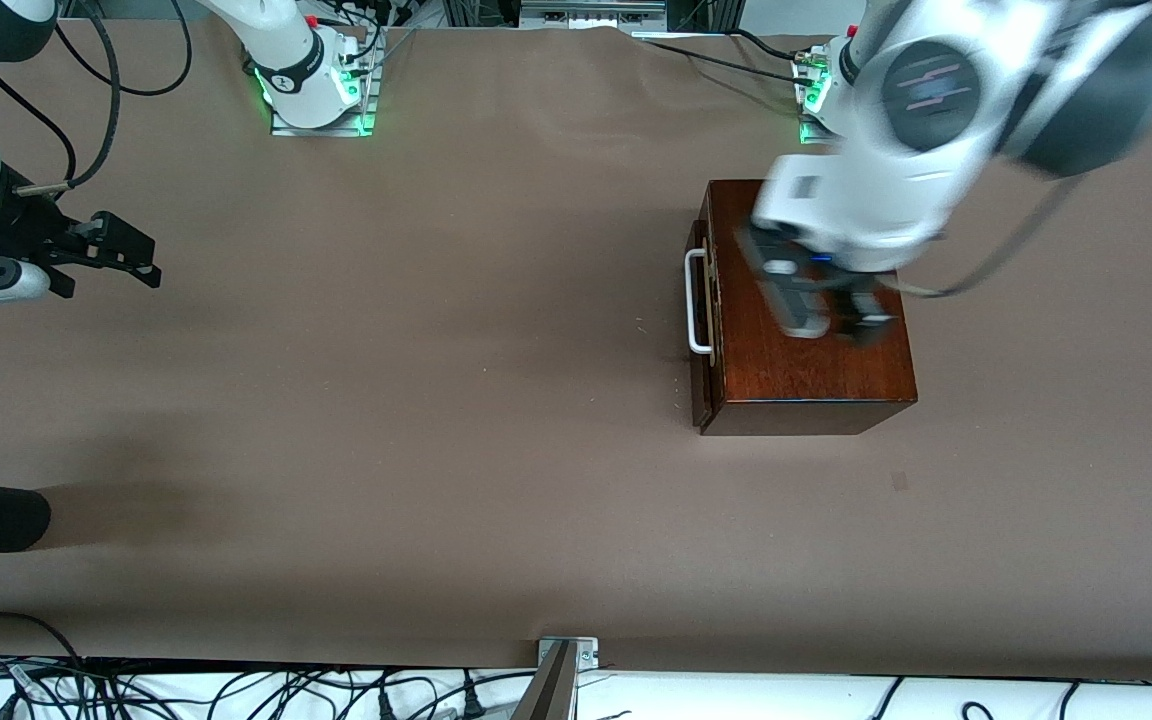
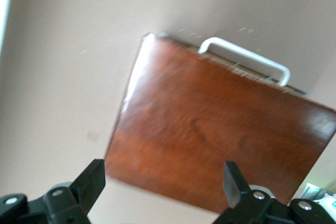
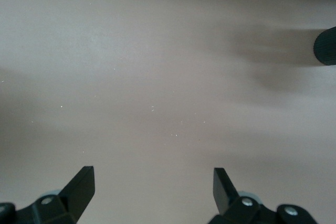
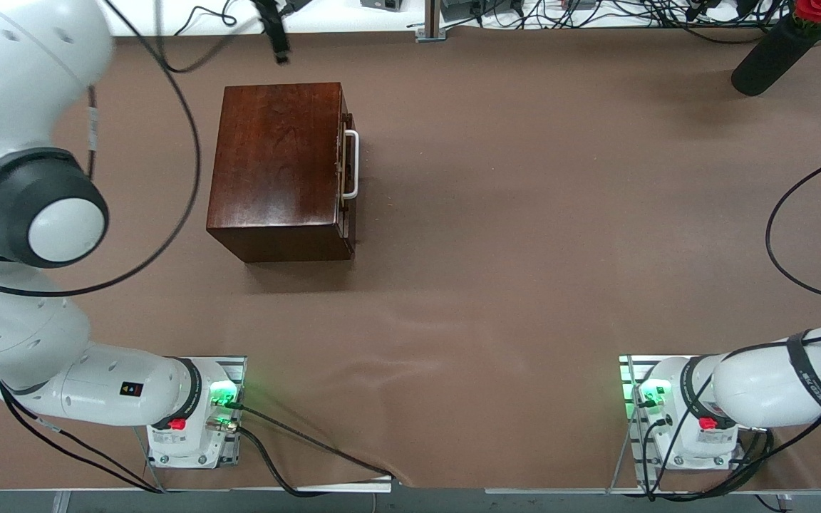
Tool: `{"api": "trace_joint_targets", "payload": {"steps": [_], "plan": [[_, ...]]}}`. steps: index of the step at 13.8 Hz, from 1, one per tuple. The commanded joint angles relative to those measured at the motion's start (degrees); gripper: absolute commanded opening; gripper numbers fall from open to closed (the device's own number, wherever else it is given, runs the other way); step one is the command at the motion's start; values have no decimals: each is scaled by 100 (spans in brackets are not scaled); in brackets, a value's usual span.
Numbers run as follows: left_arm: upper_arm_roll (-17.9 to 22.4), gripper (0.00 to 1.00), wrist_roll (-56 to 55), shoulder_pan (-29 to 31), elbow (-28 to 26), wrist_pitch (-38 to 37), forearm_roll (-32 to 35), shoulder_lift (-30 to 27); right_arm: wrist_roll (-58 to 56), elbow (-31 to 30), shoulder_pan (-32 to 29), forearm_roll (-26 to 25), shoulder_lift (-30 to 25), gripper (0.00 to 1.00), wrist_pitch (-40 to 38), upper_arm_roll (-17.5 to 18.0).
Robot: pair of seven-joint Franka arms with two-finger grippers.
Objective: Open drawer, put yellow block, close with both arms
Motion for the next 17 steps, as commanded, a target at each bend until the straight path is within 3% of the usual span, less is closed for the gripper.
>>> {"api": "trace_joint_targets", "payload": {"steps": [1,5,9,12,14,17], "plan": [[55,100,0,498,71,-86,-252,54,72,102,-25,-84,32,100,-27,43],[1407,100,-1121,421,-1218,360,-1638,-1087,90,102,-16,-67,32,100,-36,43],[1665,100,-2844,403,-2643,1275,-1713,-2177,98,93,-16,-58,32,100,-62,43],[1848,100,-3943,351,-2883,1321,-1493,-2513,98,93,-16,-49,32,100,-62,43],[2348,100,-4044,17,-2883,1329,-1475,-2523,98,93,-7,-49,32,100,-62,51],[2359,100,-4053,42,-2892,1329,-1475,-2426,63,84,-25,-40,32,100,-71,43]]}}
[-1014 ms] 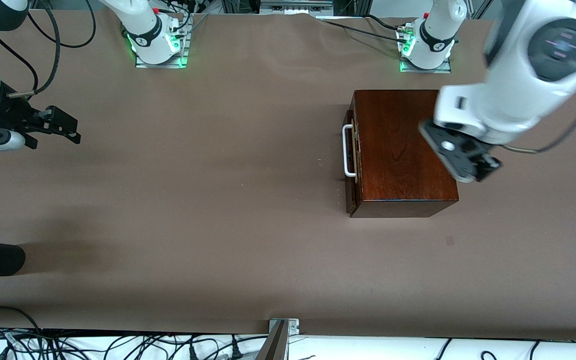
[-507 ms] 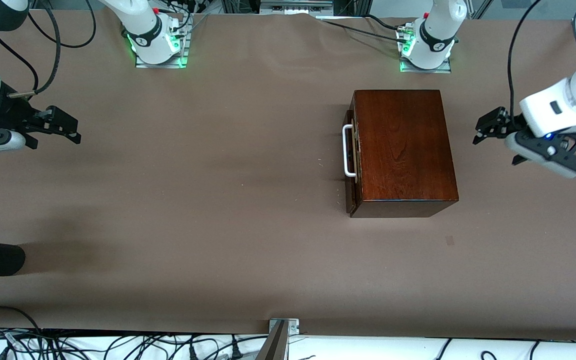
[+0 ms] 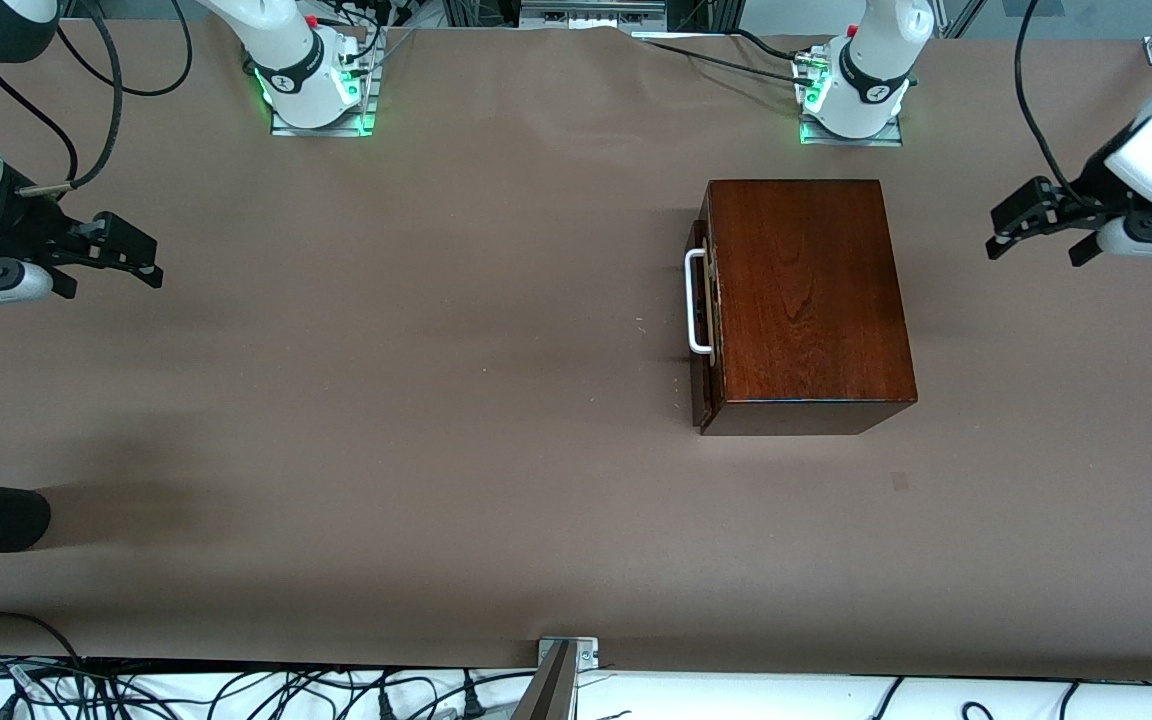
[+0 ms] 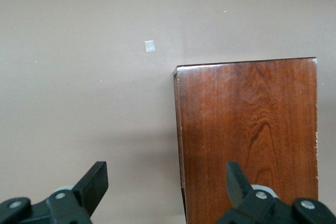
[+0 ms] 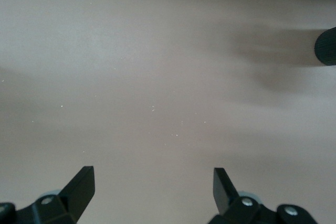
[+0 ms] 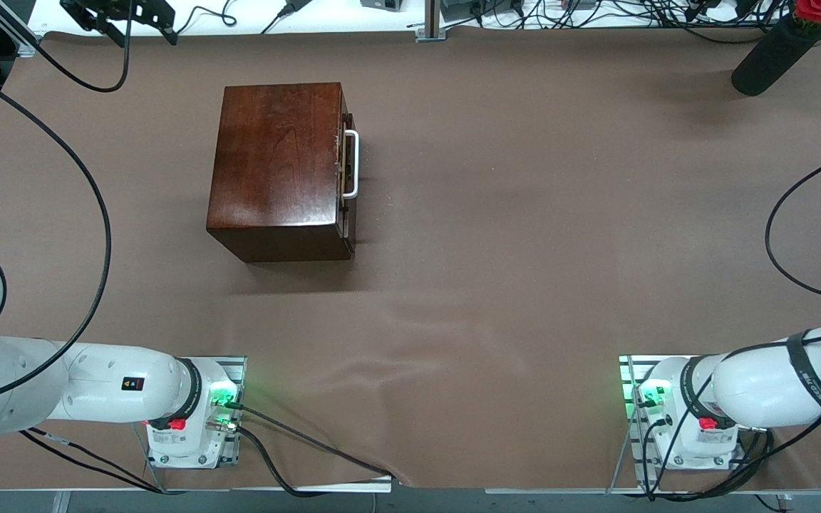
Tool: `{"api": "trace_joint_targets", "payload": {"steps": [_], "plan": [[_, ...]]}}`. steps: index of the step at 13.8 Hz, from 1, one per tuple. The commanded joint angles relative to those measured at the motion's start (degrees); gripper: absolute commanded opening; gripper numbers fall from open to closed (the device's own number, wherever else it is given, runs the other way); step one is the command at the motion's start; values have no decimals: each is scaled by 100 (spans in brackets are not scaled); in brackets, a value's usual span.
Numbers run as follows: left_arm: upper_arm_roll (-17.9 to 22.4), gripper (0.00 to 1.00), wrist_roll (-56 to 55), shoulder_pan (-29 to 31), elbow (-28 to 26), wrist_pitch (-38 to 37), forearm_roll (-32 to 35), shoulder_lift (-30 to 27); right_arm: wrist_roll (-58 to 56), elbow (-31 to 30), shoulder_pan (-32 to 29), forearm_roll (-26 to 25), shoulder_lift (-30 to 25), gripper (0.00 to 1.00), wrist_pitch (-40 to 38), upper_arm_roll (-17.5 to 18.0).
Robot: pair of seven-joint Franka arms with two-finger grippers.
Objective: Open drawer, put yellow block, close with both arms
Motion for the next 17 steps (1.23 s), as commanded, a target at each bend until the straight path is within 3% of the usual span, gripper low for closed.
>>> {"api": "trace_joint_targets", "payload": {"steps": [1,9,12,17], "plan": [[38,100,-173,-101,-66,109,124,27,54,84,-18,-40,24,100,-69,32],[-67,100,-226,14,22,48,124,168,28,75,-35,-40,24,100,-61,32],[-67,100,-243,40,495,-75,98,536,28,75,-35,-40,24,100,-43,32],[-76,100,-287,58,496,-66,107,581,28,75,-44,-40,24,100,-43,23]]}}
